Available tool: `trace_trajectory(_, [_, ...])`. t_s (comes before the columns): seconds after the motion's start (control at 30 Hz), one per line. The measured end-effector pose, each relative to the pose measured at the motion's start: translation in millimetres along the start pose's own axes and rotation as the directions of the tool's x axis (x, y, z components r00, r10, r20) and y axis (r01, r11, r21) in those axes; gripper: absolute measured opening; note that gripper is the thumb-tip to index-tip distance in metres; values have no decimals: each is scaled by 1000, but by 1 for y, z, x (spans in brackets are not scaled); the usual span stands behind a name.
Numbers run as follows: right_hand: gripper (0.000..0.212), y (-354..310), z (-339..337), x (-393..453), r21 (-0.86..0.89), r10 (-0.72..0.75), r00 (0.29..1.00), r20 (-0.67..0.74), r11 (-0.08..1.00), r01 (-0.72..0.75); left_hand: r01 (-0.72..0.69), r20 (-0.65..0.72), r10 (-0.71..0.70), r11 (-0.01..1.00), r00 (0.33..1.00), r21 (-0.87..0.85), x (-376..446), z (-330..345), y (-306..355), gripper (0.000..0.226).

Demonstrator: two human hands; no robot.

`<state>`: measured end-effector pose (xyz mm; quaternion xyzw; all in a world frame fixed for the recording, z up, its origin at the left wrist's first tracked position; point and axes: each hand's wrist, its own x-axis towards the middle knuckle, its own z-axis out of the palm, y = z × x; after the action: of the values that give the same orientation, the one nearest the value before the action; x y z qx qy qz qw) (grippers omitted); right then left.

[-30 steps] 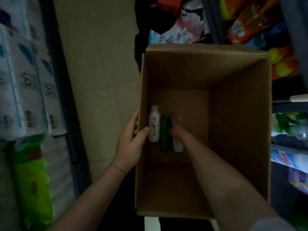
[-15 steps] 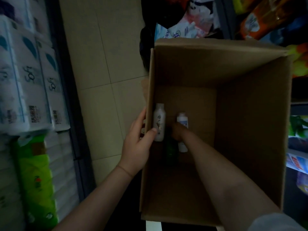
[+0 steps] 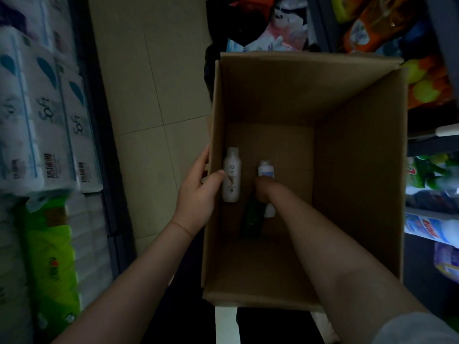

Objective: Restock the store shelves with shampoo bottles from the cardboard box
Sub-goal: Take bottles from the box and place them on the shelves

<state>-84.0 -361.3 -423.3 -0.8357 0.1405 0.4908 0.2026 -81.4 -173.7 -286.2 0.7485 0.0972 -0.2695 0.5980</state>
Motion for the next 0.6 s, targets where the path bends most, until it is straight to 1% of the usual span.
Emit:
trace_trajectory(0.07, [41,0,-6,-10,20,7,999,52,1000,-8,-8,-16,8,1000,1000,23,-2,1,1,57])
trace_trajectory(0.1, [45,1,-11,-20,19,0,998,56,1000,-1,-25,-44,28,998,999,65,-5,2,4,57])
trace_trajectory(0.13, [51,3,-15,-27,22,-6,999,51,1000,5,-56,-86,69,988,994,143,-7,3,6,58])
trace_trajectory(0.17, [58,4,-22,-36,25,-12,998,56,1000,10,-89,-131,126,962,983,256,-11,5,11,60])
trace_trajectory(0.2, [63,5,-31,-48,45,-18,999,43,999,16,-122,-167,197,918,966,377,-16,6,17,61])
trace_trajectory(0.23, [61,6,-46,-62,64,-25,1000,14,998,24,-160,-179,279,856,943,491,-20,6,24,63])
trace_trajectory(0.3, [48,10,-84,-98,145,-87,996,-35,985,91,-260,-125,426,733,896,629,-30,10,43,60])
trace_trajectory(0.33, [43,13,-106,-122,159,-128,989,-70,978,138,-313,-79,471,693,879,650,-35,15,55,56])
trace_trajectory(0.4, [37,16,-155,-186,155,-225,960,-167,955,251,-387,29,477,675,879,628,-46,30,87,54])
trace_trajectory(0.47, [32,17,-200,-262,168,-293,919,-263,924,343,-444,165,444,654,881,612,-63,49,131,70])
trace_trajectory(0.5, [31,19,-220,-303,173,-308,894,-325,910,377,-458,218,414,669,884,585,-73,59,157,76])
trace_trajectory(0.53, [29,22,-237,-343,177,-322,862,-392,893,414,-467,257,391,700,884,541,-84,68,183,78])
trace_trajectory(0.57, [29,25,-252,-383,184,-329,823,-464,873,452,-485,280,396,723,874,492,-98,76,211,75])
trace_trajectory(0.6, [28,28,-264,-424,197,-327,773,-544,845,497,-519,285,434,733,855,439,-111,85,239,70])
